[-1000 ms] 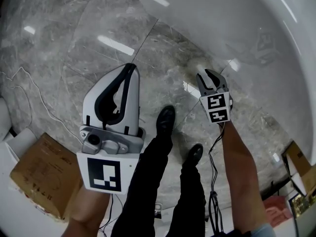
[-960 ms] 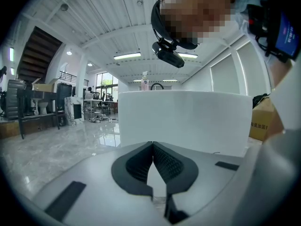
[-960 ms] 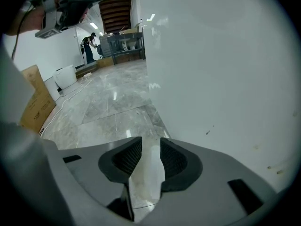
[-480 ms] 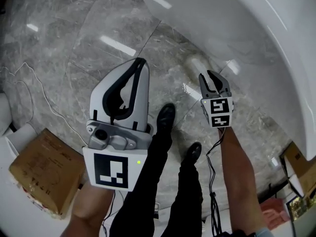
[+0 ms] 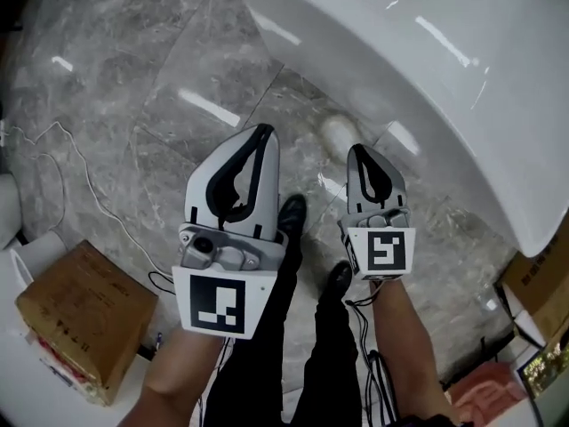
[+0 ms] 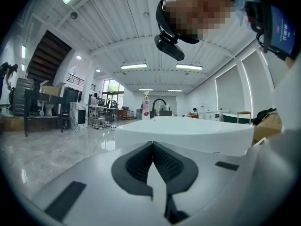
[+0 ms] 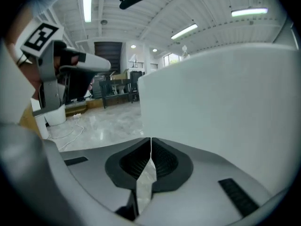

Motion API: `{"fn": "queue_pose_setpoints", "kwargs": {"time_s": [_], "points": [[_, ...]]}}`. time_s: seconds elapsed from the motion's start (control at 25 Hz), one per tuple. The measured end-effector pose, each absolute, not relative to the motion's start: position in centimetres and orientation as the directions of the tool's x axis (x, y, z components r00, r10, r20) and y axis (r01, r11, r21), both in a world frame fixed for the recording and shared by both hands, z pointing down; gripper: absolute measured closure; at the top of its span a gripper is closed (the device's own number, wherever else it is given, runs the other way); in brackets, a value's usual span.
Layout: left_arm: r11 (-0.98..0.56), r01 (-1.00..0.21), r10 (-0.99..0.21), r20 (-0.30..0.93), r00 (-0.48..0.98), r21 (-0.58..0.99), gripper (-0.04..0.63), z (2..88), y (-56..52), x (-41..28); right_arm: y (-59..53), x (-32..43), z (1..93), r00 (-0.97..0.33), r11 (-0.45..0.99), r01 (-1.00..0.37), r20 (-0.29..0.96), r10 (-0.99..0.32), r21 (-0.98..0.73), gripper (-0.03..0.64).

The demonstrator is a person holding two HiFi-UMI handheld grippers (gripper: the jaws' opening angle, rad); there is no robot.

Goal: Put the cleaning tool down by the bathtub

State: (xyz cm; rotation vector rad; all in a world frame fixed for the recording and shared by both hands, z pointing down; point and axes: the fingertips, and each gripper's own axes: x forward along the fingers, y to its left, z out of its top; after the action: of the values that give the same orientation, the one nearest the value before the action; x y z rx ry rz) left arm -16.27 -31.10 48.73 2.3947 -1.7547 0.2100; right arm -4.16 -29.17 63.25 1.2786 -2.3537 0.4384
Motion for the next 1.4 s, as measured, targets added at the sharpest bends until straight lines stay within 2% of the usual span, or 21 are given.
{"fn": "queue_pose_setpoints", "kwargs": {"time_s": [0.24, 0.44, 1.4], "points": [[-0.3, -0.953, -0.938, 0.167, 0.303, 0.038, 0.579, 45.1, -30.6, -15.7, -28.9, -5.3, 54.0, -0.507, 0.506, -0.857, 0.348, -0.789, -0.099, 0.601], [-0.304, -0.952, -0.94, 0.15, 0.306, 0.034, 0.578, 43.2, -30.1, -15.2, -28.6, -5.3, 49.1, -0.514, 0.51, -0.855, 0.279, -0.811, -0.093, 0.603], [-0.336, -0.941, -0.932, 0.136, 0.337, 0.032, 0.578, 42.0, -29.1, -13.0, -28.1, -3.7, 45.8, -0.486, 0.487, -0.871, 0.228, -0.844, -0.055, 0.604]]}}
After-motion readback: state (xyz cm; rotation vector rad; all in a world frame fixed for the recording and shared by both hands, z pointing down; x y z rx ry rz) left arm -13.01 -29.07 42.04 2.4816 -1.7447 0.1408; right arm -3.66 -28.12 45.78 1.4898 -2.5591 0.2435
